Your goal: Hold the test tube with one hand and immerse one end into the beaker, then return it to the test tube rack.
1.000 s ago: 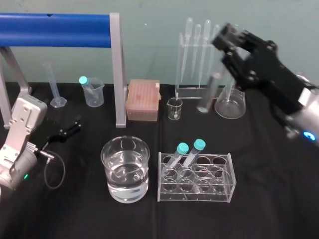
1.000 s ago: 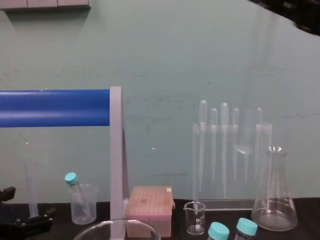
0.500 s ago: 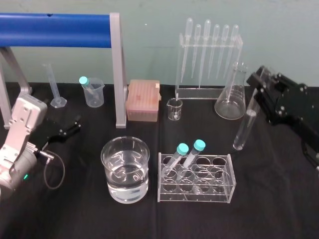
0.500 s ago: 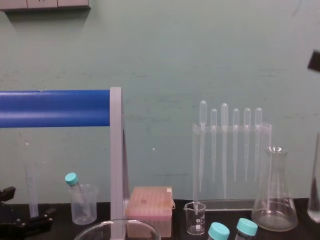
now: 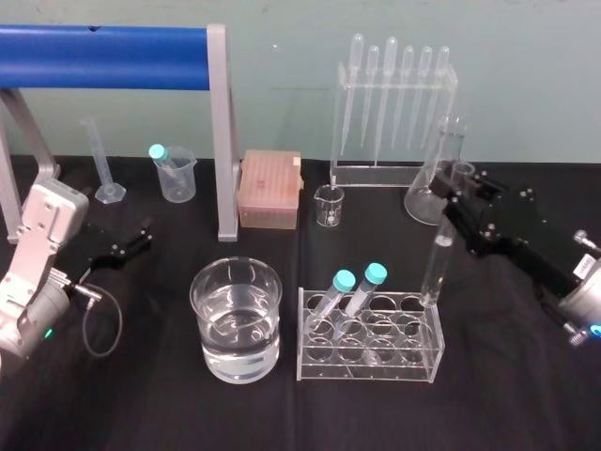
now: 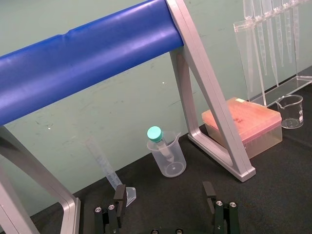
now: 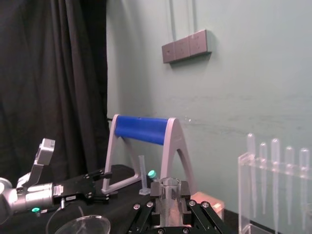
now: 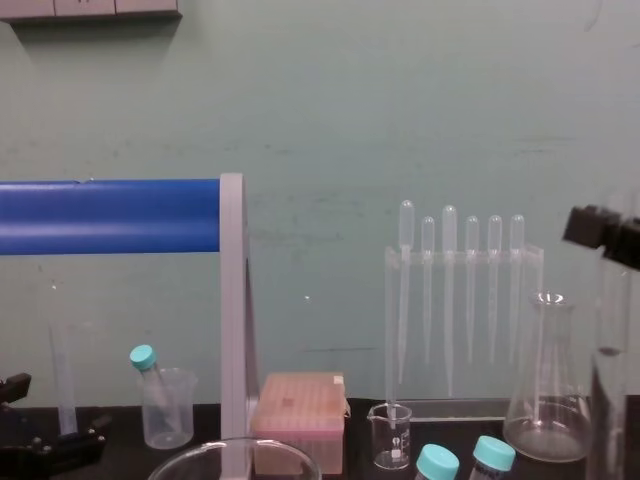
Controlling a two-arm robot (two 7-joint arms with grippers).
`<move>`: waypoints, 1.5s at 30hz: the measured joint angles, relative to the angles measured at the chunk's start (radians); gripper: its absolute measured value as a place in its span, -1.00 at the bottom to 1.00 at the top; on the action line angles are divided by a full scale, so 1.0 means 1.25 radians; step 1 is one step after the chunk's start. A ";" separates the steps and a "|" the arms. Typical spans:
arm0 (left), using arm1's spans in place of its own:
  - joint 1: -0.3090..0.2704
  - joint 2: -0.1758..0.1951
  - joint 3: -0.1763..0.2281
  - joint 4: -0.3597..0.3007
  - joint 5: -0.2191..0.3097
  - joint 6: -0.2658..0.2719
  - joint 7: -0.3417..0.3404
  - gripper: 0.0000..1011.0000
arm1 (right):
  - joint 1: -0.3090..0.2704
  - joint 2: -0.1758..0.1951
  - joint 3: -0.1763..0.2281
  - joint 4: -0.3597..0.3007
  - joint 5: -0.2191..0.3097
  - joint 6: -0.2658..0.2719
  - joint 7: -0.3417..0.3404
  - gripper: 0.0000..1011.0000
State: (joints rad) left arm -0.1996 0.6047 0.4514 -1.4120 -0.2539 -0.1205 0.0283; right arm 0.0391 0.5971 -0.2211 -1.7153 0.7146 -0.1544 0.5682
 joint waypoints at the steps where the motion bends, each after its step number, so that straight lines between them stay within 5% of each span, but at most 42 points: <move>1: 0.000 0.000 0.000 0.000 0.000 0.000 0.000 0.98 | 0.005 -0.002 -0.004 0.005 0.000 0.001 0.003 -0.55; 28: 0.000 0.000 0.000 0.000 0.000 0.000 0.000 0.98 | 0.098 -0.034 -0.079 0.126 -0.029 0.023 0.045 -0.55; 45: 0.000 0.000 0.000 0.000 0.000 0.000 0.000 0.98 | 0.106 -0.025 -0.099 0.163 -0.044 0.045 0.042 -0.55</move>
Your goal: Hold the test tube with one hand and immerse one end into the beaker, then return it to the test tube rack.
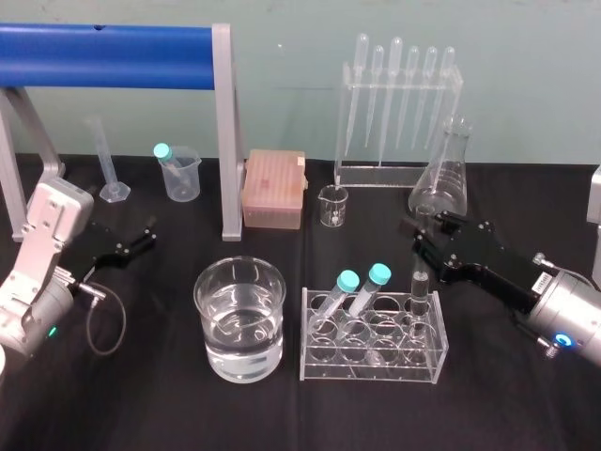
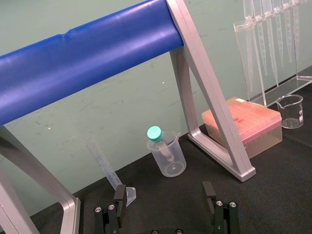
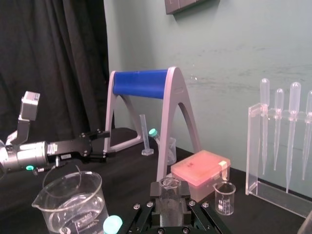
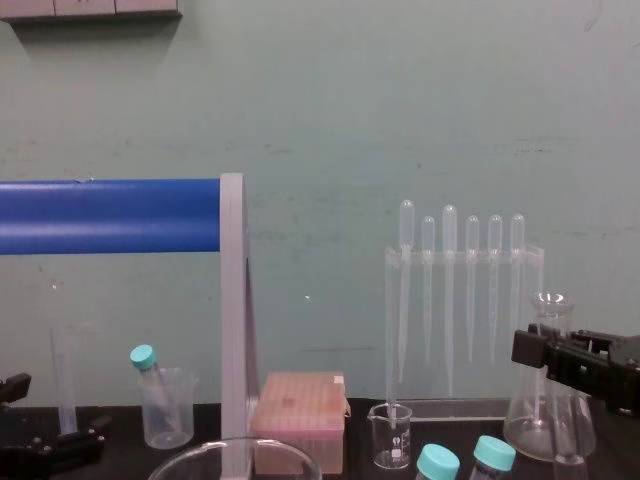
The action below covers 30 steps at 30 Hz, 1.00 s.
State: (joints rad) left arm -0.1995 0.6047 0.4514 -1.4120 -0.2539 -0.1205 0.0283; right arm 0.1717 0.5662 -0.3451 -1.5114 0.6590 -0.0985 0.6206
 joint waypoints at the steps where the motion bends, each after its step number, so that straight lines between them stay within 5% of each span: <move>1: 0.000 0.000 0.000 0.000 0.000 0.000 0.000 0.98 | 0.000 0.000 0.000 0.000 0.000 0.000 0.000 -0.55; 21: 0.000 0.000 0.000 0.000 0.000 0.000 0.000 0.98 | -0.001 -0.001 0.002 -0.002 0.003 -0.003 0.000 -0.55; 30: 0.000 0.000 0.000 0.000 0.000 0.000 0.000 0.98 | -0.001 -0.002 0.003 -0.003 0.004 -0.003 0.000 -0.07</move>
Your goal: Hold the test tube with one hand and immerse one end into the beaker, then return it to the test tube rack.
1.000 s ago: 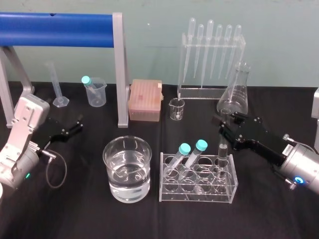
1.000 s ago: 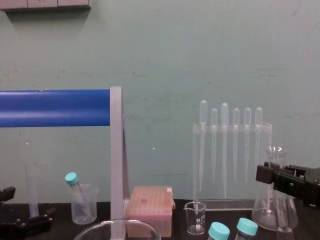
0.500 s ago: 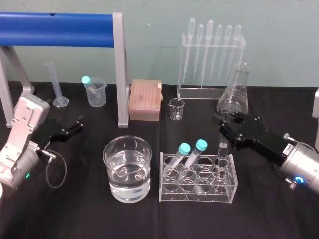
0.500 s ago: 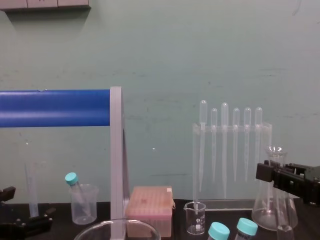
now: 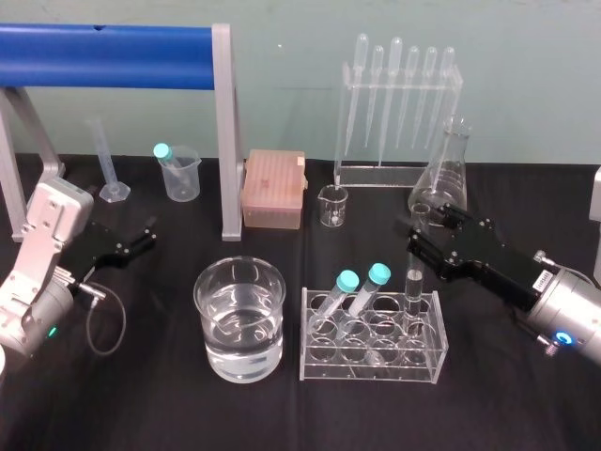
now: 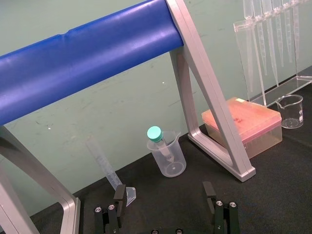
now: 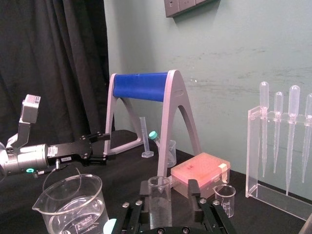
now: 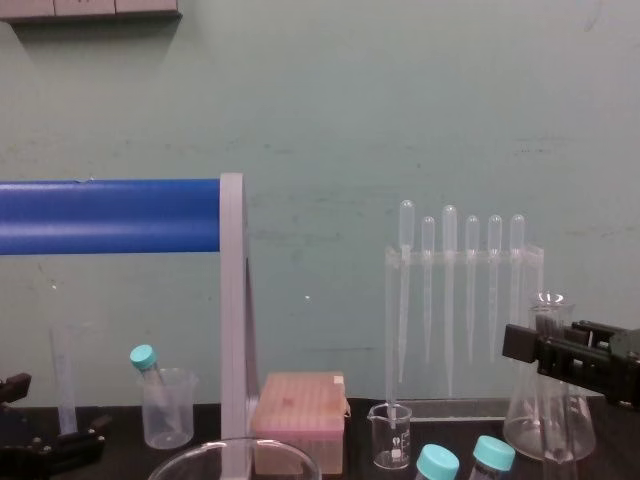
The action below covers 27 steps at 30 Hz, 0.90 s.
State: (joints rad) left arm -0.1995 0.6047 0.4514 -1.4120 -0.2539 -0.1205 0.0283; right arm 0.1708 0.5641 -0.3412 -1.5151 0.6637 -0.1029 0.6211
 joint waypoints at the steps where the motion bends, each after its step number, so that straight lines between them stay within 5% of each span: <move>1: 0.000 0.000 0.000 0.000 0.000 0.000 0.000 0.98 | 0.000 0.000 0.000 0.000 0.000 0.000 0.000 0.01; 18: 0.000 0.000 0.000 0.000 0.000 0.000 0.000 0.98 | 0.000 0.000 0.000 0.000 0.001 -0.001 0.000 0.98; 24: 0.000 0.000 0.000 0.000 0.000 0.000 0.000 0.98 | 0.000 0.000 0.002 -0.003 0.000 -0.004 0.000 0.98; 27: 0.000 0.000 0.000 0.000 0.000 0.000 0.000 0.98 | -0.005 -0.002 0.025 -0.032 0.000 -0.039 -0.010 0.98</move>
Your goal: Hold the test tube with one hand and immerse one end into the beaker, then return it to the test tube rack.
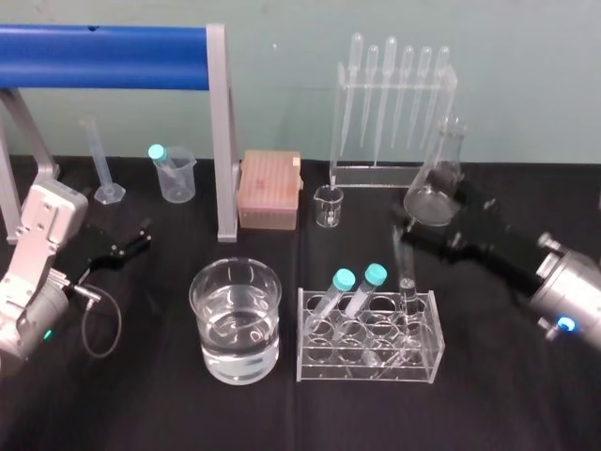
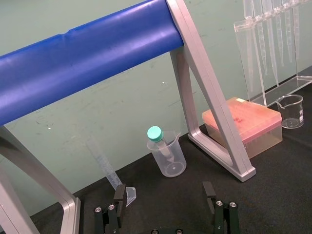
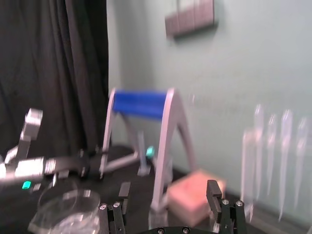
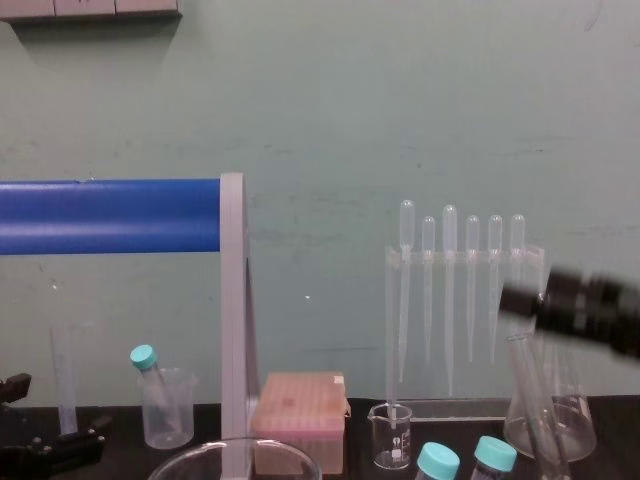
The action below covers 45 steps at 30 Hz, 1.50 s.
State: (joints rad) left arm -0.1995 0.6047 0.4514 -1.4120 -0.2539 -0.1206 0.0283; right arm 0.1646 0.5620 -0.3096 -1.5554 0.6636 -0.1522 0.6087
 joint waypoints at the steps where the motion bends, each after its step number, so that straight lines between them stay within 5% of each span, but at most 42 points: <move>1: 0.000 0.000 0.000 0.000 0.000 0.000 0.000 0.98 | -0.002 0.000 0.008 -0.009 -0.001 -0.010 -0.004 0.98; 7: 0.000 0.000 0.000 0.000 0.000 0.000 0.000 0.98 | -0.033 -0.003 0.093 -0.081 -0.059 -0.078 -0.107 0.98; 12: 0.000 0.000 0.000 0.000 0.000 0.000 0.000 0.98 | -0.044 0.000 0.124 -0.085 -0.119 -0.035 -0.197 0.98; 18: 0.000 0.000 0.000 0.000 0.000 0.000 0.000 0.98 | -0.004 -0.023 0.086 0.009 -0.153 0.067 -0.215 0.98; 25: 0.000 0.000 0.000 0.000 0.000 0.000 0.000 0.98 | 0.025 -0.058 0.049 0.085 -0.165 0.119 -0.187 0.98; 45: 0.000 0.000 0.000 0.000 0.000 0.000 0.000 0.98 | 0.026 -0.060 0.048 0.086 -0.166 0.122 -0.183 0.98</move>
State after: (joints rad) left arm -0.1996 0.6047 0.4514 -1.4120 -0.2539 -0.1206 0.0283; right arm 0.1973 0.4877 -0.2497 -1.4476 0.4560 -0.0001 0.3798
